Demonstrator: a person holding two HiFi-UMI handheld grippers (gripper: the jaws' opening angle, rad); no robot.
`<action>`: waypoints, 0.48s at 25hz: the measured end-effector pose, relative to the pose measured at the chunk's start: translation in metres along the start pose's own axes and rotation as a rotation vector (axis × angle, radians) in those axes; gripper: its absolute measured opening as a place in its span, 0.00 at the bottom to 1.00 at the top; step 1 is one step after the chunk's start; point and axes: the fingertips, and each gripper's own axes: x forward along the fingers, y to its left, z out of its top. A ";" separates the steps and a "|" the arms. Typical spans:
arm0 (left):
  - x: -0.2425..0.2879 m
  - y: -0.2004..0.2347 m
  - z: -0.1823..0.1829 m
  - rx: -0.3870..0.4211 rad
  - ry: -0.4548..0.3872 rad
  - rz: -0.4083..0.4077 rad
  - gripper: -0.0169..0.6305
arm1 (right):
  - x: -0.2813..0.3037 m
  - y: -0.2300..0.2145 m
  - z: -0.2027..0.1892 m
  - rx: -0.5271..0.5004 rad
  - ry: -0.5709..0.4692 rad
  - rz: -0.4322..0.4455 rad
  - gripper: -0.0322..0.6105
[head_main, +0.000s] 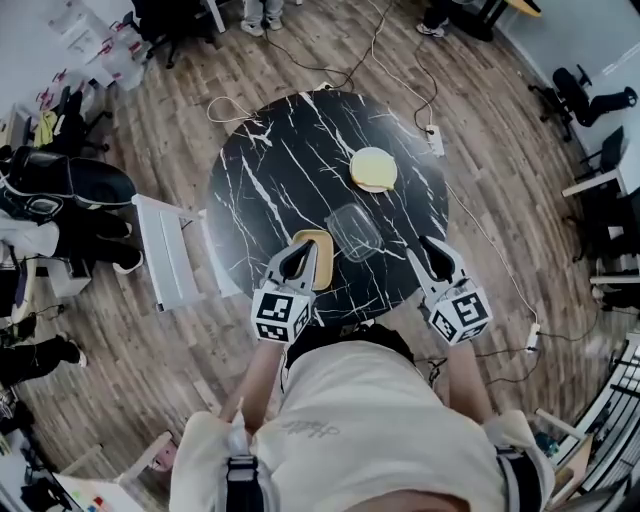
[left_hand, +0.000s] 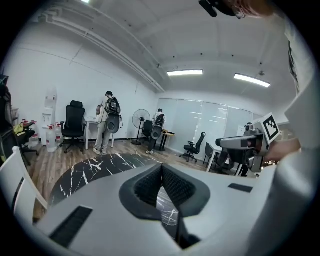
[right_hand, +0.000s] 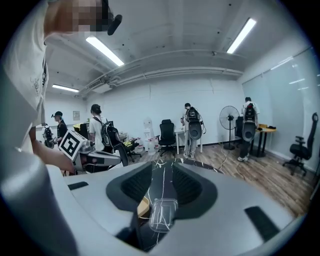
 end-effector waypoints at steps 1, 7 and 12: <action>0.002 0.000 0.003 -0.006 -0.008 -0.002 0.05 | 0.004 -0.003 -0.001 -0.002 0.013 0.002 0.24; 0.010 -0.002 0.008 0.000 0.002 0.006 0.05 | 0.031 -0.016 -0.030 0.031 0.124 0.008 0.24; 0.008 -0.003 0.008 -0.043 0.019 0.081 0.05 | 0.057 -0.028 -0.073 0.058 0.270 0.089 0.23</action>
